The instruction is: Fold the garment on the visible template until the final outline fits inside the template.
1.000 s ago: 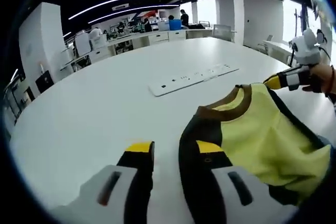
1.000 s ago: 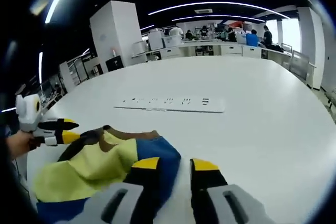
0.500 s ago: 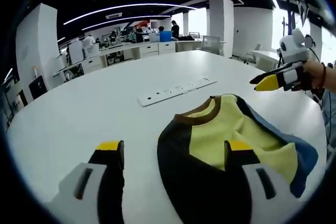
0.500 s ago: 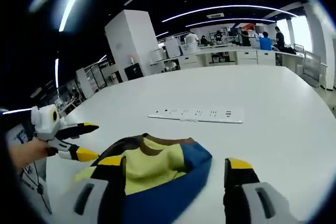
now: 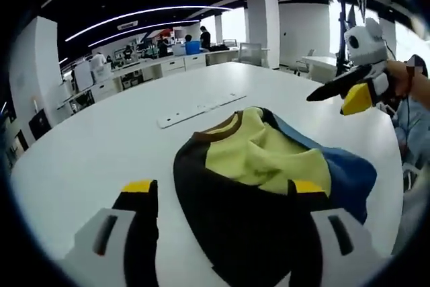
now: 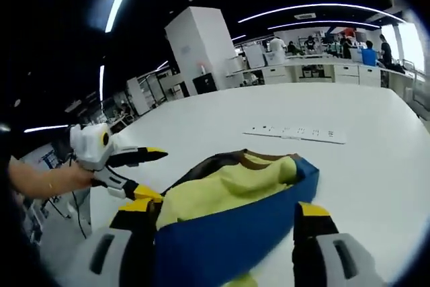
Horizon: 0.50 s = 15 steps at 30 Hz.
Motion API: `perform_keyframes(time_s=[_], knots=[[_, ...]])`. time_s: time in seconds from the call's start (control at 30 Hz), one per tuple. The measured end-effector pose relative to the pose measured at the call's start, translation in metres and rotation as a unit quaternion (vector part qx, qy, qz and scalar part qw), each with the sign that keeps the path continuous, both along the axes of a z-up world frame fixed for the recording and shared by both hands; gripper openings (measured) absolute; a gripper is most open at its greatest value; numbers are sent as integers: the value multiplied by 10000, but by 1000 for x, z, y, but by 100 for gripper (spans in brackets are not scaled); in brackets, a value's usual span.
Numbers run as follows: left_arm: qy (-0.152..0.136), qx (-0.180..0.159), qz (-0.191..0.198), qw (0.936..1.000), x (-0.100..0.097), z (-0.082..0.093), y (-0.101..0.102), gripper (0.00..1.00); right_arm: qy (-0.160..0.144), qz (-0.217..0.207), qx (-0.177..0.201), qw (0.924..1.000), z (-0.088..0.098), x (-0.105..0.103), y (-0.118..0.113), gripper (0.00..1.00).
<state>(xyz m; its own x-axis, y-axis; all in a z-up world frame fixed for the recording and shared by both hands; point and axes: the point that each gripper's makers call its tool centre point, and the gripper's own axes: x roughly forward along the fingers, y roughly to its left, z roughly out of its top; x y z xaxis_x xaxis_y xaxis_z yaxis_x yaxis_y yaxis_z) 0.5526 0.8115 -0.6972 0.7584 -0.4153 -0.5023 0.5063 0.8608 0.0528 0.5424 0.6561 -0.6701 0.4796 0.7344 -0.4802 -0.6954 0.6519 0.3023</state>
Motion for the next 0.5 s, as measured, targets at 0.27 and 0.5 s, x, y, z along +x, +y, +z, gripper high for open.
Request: perform_keyframes(time_s=[0.27,0.5], knots=[[-64,126,-322,9994,-33,-3,-15,73,-9,418,-297,9987,-18,-59,17,75],[48,204,-326,9992,-50,-14,-18,67,-238,527,-500,9971,-29,-85,21,59]])
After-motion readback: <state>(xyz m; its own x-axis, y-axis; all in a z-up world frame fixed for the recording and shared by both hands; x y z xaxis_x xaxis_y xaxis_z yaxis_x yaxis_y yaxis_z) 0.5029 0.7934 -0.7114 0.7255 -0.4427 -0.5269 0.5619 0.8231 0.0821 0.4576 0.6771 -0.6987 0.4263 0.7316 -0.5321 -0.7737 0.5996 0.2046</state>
